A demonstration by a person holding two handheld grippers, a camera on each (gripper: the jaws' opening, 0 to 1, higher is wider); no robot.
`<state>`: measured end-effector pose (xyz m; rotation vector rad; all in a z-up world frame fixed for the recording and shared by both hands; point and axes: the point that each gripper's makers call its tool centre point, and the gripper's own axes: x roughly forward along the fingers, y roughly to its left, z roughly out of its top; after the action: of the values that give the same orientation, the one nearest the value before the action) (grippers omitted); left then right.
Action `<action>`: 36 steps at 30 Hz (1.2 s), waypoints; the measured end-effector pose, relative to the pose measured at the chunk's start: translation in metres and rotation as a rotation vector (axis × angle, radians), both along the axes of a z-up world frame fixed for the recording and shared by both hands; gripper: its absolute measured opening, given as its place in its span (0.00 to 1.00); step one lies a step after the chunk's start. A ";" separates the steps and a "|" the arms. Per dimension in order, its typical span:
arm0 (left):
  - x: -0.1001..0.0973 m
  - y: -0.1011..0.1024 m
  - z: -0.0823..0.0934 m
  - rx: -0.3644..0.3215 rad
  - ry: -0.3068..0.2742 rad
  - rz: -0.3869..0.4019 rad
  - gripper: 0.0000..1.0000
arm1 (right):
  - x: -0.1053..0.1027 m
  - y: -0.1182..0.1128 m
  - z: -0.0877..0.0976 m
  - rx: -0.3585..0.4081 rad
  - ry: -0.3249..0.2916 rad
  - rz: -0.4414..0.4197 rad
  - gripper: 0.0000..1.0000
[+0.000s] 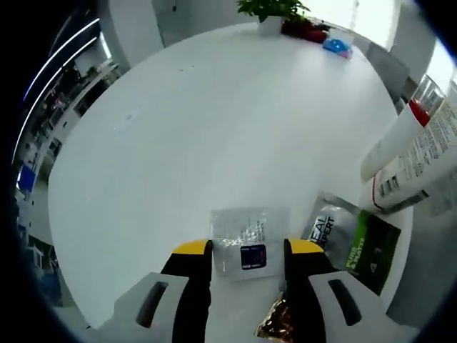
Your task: Arrange the skincare products in the storage area until every visible bottle or jar stands upright without overlapping.
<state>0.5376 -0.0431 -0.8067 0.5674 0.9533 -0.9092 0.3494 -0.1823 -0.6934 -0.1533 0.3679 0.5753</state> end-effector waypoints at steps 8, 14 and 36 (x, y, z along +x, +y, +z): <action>-0.006 0.005 0.005 0.006 -0.008 -0.022 0.37 | 0.000 -0.002 -0.001 0.016 0.015 -0.009 1.00; -0.009 0.009 0.009 0.003 -0.007 -0.038 0.37 | -0.001 0.000 -0.002 0.018 0.029 0.001 1.00; -0.040 0.025 0.018 0.036 -0.001 -0.149 0.37 | 0.000 -0.001 0.000 0.007 0.014 -0.007 1.00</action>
<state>0.4972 -0.0184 -0.7887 0.6765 0.9369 -1.0260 0.3492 -0.1830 -0.6938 -0.1413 0.3800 0.5714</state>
